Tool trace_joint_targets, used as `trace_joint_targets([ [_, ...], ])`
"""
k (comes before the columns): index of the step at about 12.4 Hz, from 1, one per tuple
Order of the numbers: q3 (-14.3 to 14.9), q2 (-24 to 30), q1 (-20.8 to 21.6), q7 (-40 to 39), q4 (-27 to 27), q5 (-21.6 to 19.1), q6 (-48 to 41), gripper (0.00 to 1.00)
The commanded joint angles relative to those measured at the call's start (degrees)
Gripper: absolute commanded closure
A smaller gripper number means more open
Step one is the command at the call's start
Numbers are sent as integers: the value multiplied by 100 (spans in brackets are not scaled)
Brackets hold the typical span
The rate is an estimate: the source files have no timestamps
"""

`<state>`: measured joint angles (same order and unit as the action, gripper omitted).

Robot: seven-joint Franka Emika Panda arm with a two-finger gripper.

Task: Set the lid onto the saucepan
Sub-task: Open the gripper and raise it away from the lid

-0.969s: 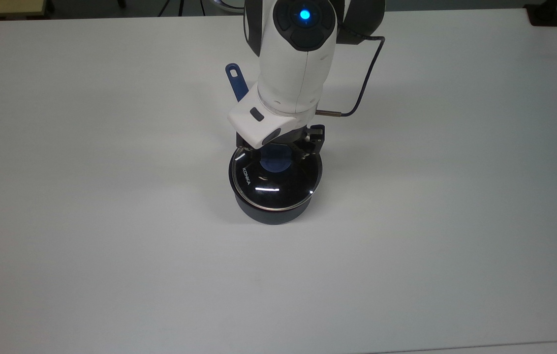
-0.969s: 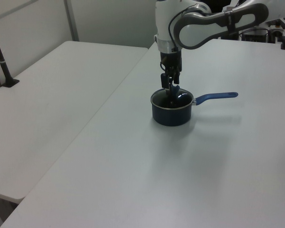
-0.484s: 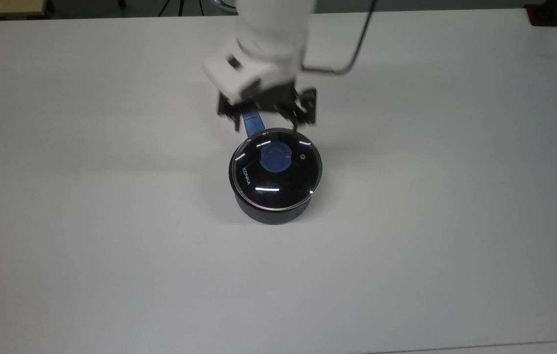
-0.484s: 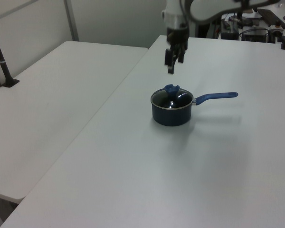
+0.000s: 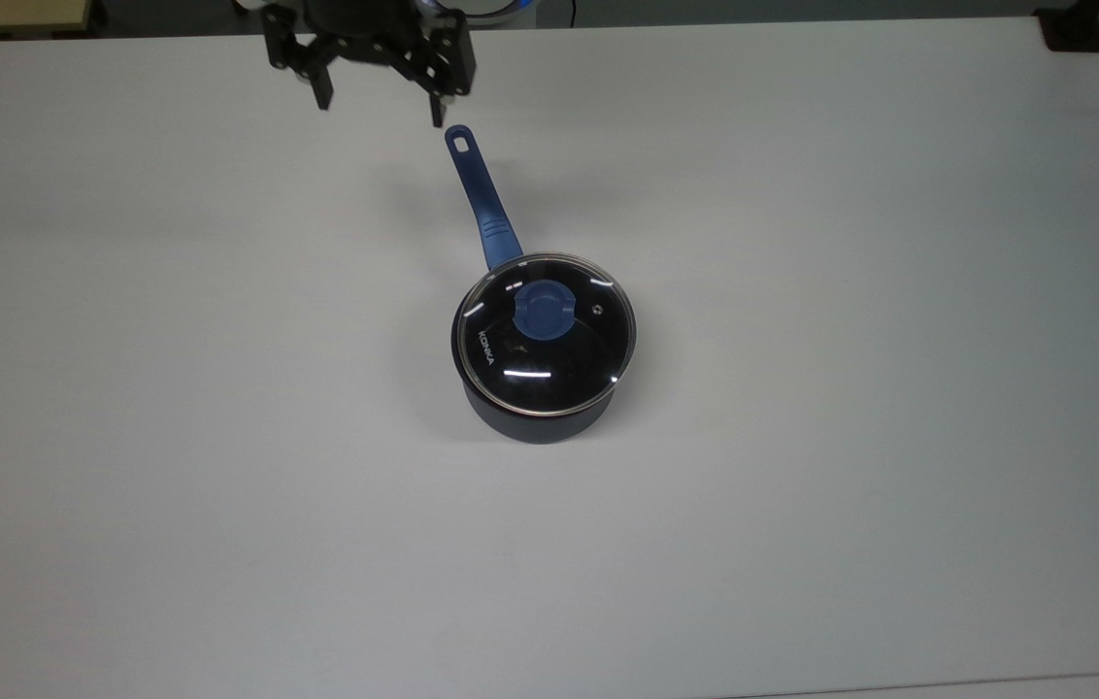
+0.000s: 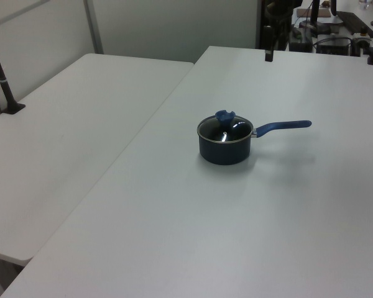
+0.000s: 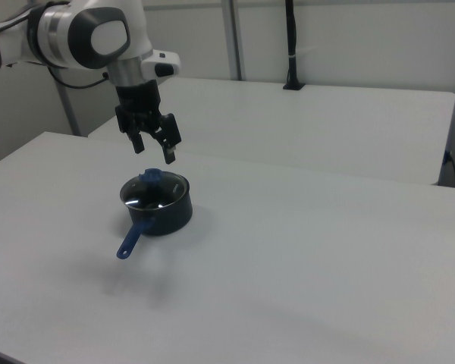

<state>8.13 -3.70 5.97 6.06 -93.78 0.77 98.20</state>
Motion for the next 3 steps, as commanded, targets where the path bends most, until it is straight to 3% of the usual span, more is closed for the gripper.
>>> trace_joint_targets([
  [1, -58, 264, -157, -79, -228, 107, -134, 0],
  [3, -57, 159, -148, -61, -211, 116, -99, 0],
])
